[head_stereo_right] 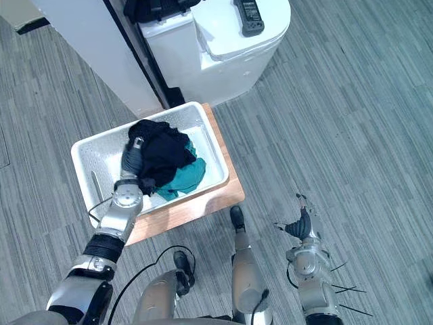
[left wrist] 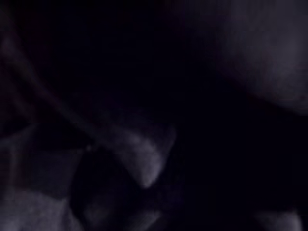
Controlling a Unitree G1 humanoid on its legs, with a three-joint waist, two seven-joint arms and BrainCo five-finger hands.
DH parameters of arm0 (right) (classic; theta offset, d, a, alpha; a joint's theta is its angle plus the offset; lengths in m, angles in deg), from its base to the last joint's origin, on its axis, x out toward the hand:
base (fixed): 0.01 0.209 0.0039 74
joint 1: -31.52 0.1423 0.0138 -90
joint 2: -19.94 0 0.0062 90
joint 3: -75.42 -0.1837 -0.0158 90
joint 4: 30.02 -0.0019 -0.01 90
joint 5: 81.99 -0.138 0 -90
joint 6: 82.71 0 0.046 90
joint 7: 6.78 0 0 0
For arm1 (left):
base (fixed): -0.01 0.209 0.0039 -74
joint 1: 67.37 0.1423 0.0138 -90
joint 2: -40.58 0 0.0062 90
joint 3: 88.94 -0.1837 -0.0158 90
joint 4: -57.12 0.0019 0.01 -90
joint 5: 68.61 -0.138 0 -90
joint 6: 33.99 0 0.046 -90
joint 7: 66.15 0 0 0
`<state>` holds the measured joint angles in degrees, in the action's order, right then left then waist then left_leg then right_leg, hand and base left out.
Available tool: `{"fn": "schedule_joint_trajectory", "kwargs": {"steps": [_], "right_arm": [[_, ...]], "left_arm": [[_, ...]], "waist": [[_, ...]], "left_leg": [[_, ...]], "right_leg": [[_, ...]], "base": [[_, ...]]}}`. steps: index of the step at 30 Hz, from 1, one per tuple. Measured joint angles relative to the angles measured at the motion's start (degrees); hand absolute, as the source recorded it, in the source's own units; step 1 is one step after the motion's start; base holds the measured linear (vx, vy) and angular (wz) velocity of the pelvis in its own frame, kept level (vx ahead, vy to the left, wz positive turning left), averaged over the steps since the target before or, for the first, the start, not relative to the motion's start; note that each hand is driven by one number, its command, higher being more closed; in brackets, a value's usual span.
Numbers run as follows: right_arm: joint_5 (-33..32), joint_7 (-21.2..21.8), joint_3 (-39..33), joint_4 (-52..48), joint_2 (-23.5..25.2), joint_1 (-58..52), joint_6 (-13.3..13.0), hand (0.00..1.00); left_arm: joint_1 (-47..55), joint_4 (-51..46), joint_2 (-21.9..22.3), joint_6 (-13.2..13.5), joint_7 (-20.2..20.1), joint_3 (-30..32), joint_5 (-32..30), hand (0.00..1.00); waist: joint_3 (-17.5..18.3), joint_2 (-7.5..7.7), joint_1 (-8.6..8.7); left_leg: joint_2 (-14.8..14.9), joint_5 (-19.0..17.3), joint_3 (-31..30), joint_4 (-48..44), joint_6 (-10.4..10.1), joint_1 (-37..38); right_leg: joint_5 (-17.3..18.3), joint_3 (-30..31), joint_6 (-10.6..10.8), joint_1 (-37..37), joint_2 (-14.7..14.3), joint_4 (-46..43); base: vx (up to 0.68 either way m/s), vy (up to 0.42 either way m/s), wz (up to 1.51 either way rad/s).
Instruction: Tidy the bed and pick cloth on bed and put in laundry
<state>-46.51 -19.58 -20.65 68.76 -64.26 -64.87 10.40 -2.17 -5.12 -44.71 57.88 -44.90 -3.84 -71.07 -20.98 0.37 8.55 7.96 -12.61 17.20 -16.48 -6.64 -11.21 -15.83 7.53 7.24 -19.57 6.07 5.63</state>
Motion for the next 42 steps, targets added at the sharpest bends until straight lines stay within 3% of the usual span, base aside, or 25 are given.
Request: {"fn": "schedule_joint_trajectory", "kwargs": {"steps": [9,13,17,19,21,23,27,32,36,42], "right_arm": [[-0.11,-0.96,0.23,6.02,0.85,0.03,1.23,0.0],[-0.11,-0.7,-0.29,8.18,0.88,-1.9,1.44,0.0],[-0.15,0.7,-2.22,11.53,0.9,-2.98,2.0,0.0],[-0.23,0.87,-2.43,12.99,1.02,-3.01,1.99,0.0],[-0.93,1.89,-3.28,15.16,1.3,-3.19,2.0,0.0],[-1.49,1.99,-4.34,16.77,1.77,-3.08,1.98,0.0],[-3.48,2.94,-7.46,24.3,3.69,-3.16,2.14,0.0],[-6.78,2.93,-9.94,29.79,6.33,-4.51,2.54,0.0],[-9.63,2.92,-11.44,34.3,9.17,-4.82,2.56,0.0],[-12.9,2.78,-12.63,38.19,10.41,-4.55,2.55,0.0]], "left_arm": [[8.01,-0.57,2.22,-0.4,-1.27,1.45,-0.3,0.0],[13.13,-5.2,2.33,-0.25,-1.28,5.66,0.9,0.0],[19.53,-9.23,2.21,0.08,-2.71,9.42,3.04,0.0],[21.53,-10.48,2.12,0.95,-3.67,11.42,3.95,0.0],[23.1,-10.49,2.09,1.23,-4.36,13.05,4.82,0.0],[25.01,-10.48,2.1,1.24,-5.08,14.31,5.5,0.0],[30.75,-9.53,2.99,1.28,-5.9,16.93,7.62,0.0],[35.1,1.75,7.27,1.06,-6.76,19.27,8.68,0.0],[36.62,14.48,10.61,-0.57,-7.57,23.03,8.52,0.0],[38.81,22.51,11.75,-2.11,-7.42,25.83,6.75,0.0]], "waist": [[-0.1,-1.25,-0.07],[0.77,-2.29,-0.42],[4.28,-4.92,-1.77],[5.59,-5.15,-2.18],[7.52,-4.83,-3.25],[8.41,-4.54,-3.11],[11.36,-2.79,-4.53],[13.41,-2.05,-5.09],[15.27,-0.92,-6.56],[16.14,0.06,-6.87]], "left_leg": [[-0.01,-0.27,-1.36,0.78,0.45,3.54],[-0.14,0.21,-2.56,1.84,-0.25,5.6],[0.01,1.2,-3.93,4.76,-1.0,9.05],[-0.02,1.56,-4.61,5.89,-0.98,10.48],[-0.02,1.7,-4.92,6.5,-1.01,11.45],[-0.11,1.78,-6.06,6.58,-0.91,11.85],[-0.44,2.22,-6.35,7.82,-0.71,13.17],[-0.85,2.85,-6.86,9.97,-0.7,15.8],[-0.85,2.98,-6.65,10.96,-0.72,17.14],[-1.02,3.25,-6.18,12.69,-0.86,18.9]], "right_leg": [[0.75,0.35,1.84,4.5,0.12,0.02],[2.23,-0.77,0.64,7.2,0.21,0.02],[2.94,-3.17,-0.31,10.17,0.0,0.02],[3.35,-4.39,-0.82,11.57,0.01,0.03],[3.79,-4.83,-0.97,12.48,-0.01,0.03],[3.9,-5.96,-0.93,13.54,0.04,0.04],[4.78,-6.43,-1.17,14.49,0.12,0.04],[5.73,-7.44,-1.24,16.59,0.53,0.05],[6.24,-7.56,-1.1,17.47,0.79,0.05],[6.7,-7.47,-1.13,18.24,0.78,0.06]], "base": [[-0.06,-0.006,0.06],[-0.05,-0.037,0.22],[0.01,-0.036,0.18],[0.01,-0.01,0.22],[-0.01,0.004,0.19],[-0.01,0.003,0.24],[-0.01,0.004,0.06],[0.0,0.019,0.09],[0.0,0.007,-0.01],[0.0,0.001,-0.01]]}}
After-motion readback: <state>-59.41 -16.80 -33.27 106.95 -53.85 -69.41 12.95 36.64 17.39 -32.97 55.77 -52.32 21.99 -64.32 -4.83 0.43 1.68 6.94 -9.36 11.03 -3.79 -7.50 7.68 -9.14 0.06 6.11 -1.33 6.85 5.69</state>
